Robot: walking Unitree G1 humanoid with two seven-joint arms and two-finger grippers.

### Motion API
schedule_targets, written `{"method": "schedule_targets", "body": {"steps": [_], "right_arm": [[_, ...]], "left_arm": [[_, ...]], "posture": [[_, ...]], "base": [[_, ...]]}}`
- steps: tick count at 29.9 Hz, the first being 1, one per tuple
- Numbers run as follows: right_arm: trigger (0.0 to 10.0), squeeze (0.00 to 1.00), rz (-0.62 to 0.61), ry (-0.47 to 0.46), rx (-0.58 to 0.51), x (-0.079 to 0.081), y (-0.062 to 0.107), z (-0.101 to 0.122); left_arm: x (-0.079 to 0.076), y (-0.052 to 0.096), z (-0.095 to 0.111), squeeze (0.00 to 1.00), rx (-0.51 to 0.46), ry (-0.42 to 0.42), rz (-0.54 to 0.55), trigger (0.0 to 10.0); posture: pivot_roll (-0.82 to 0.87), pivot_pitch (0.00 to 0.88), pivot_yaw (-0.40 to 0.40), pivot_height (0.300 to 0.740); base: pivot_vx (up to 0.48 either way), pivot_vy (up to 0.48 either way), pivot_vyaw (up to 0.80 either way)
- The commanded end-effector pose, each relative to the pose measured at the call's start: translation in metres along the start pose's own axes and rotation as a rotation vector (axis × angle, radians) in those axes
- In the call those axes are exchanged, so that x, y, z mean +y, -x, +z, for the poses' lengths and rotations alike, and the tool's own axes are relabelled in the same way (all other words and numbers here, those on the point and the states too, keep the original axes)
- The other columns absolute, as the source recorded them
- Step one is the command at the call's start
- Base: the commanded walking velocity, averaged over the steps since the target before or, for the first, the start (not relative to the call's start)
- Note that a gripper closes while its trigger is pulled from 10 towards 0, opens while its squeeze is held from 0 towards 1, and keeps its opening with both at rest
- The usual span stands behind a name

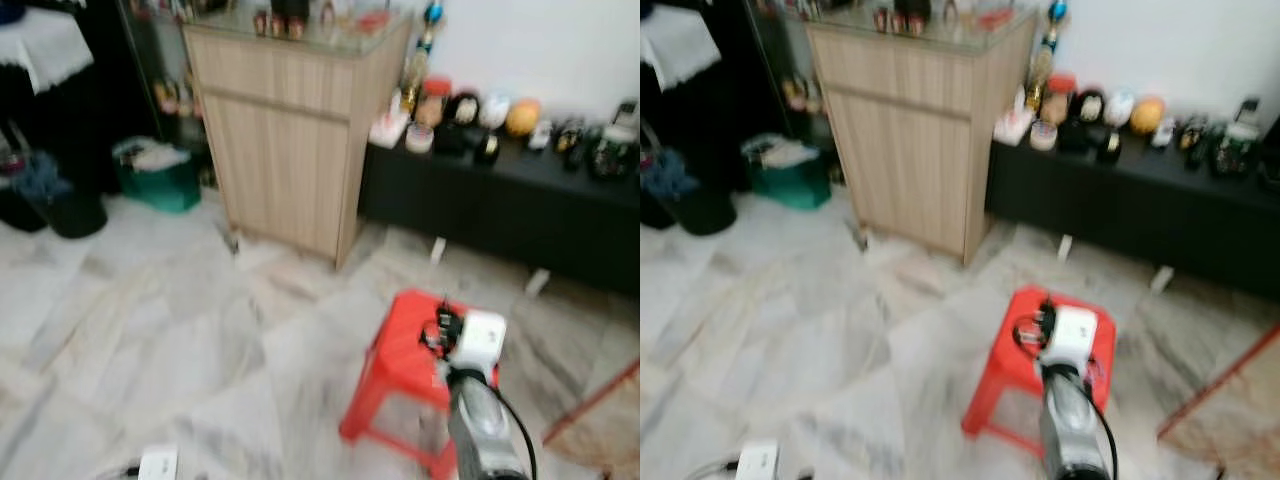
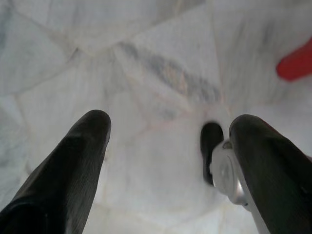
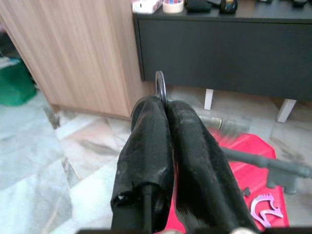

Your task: Hang keys on a hook

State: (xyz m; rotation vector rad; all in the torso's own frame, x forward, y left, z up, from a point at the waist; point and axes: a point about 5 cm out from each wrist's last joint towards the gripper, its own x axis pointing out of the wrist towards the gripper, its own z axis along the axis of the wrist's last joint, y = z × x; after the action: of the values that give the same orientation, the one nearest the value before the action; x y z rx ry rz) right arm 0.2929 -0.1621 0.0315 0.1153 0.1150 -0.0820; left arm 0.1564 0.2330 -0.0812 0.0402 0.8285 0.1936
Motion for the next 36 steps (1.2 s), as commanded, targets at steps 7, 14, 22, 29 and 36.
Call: {"method": "schedule_targets", "body": {"steps": [7, 14, 22, 29, 36], "right_arm": [[10.0, 0.0, -0.01, 0.01, 0.028, -0.0058, 0.002, -0.0043], [10.0, 0.0, -0.007, 0.006, 0.027, -0.0039, 0.0012, -0.0038], [10.0, 0.0, -0.008, 0.001, 0.026, -0.0032, 0.0011, -0.0037], [10.0, 0.0, -0.015, 0.0, 0.029, -0.0039, 0.001, -0.0036], [10.0, 0.0, -0.022, 0.001, 0.029, -0.005, 0.0007, -0.0035]], "left_arm": [[-0.0007, 0.004, -0.0129, 0.0, 0.045, -0.005, -0.004, 10.0], [-0.0005, 0.0051, -0.0158, 0.0, 0.054, -0.02, -0.007, 10.0], [-0.0021, 0.0048, -0.0148, 0.0, 0.048, -0.009, -0.013, 10.0], [-0.0023, 0.0046, -0.0147, 0.0, 0.049, -0.008, -0.011, 10.0], [-0.0022, 0.0049, -0.0159, 0.0, 0.056, -0.01, -0.012, 10.0]], "posture": [[0.01, 0.011, -0.01, 0.74], [0.01, 0.0, -0.008, 0.74], [0.01, 0.0, -0.008, 0.74], [0.01, 0.011, -0.01, 0.74], [0.01, 0.018, -0.009, 0.74]], "base": [[-0.276, 0.0, -0.78], [-0.111, 0.0, -0.79], [0.0, 0.0, -0.79], [0.0, 0.0, -0.79], [0.0, 0.0, -0.79]]}}
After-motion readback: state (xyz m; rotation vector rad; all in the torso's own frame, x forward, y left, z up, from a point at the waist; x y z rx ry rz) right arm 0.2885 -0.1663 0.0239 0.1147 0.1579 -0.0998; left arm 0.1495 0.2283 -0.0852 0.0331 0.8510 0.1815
